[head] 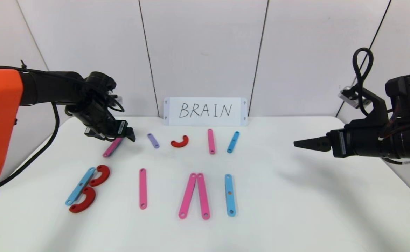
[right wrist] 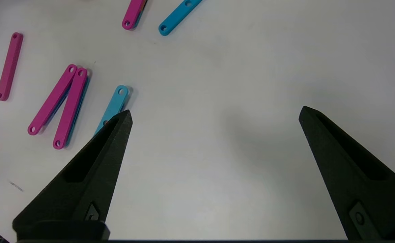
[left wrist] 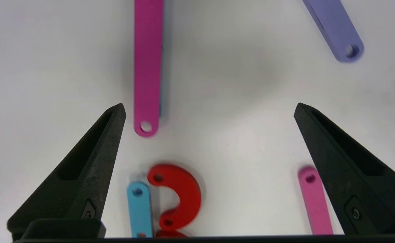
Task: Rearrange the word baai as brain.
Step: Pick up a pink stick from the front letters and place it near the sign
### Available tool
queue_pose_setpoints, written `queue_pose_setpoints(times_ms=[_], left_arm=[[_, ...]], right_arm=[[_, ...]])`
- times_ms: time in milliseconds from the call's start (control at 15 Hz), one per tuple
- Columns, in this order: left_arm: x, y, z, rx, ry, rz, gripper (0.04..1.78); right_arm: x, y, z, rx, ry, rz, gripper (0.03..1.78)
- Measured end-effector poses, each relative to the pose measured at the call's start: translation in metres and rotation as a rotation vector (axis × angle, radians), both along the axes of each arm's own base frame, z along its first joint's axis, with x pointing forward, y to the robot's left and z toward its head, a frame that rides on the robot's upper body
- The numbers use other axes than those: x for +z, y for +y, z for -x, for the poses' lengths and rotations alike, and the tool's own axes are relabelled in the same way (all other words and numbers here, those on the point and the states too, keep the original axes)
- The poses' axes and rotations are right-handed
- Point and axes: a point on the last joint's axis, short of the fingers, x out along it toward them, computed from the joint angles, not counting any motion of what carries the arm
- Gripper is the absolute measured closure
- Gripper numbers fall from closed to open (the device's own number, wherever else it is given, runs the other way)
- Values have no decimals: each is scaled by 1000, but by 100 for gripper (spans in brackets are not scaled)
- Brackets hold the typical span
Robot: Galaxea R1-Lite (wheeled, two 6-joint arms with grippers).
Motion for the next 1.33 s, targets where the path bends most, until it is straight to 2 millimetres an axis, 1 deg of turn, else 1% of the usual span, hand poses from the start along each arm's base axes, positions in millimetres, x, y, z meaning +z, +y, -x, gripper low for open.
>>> queue_pose_setpoints(times_ms=[333,467,600,867,933,1133,1333], left_arm=[[8,-35,59,42,87,66,7],[4,-47,79,74,107,65,7],[-5,-58,93,101,100,25,7],[-28,-79,112,140,74,39,7],[-32,-83,114,156,70,53,7],[-43,-94,113,206,44,54,7],[-52,-100,113,198,63,43,7]], right_arm=[[0,-12,-5,-12,0,-22,8],[0,-13,-6,-16,1,-23,8],[-2,-13,-5,-16,6,-23,8],[-3,-14,-5,-16,12,-21,8],[-4,-13,-5,-14,13,-21,8],[-4,-13,-5,-13,15,-21,8],[-5,-14,-5,-14,16,-20,8]])
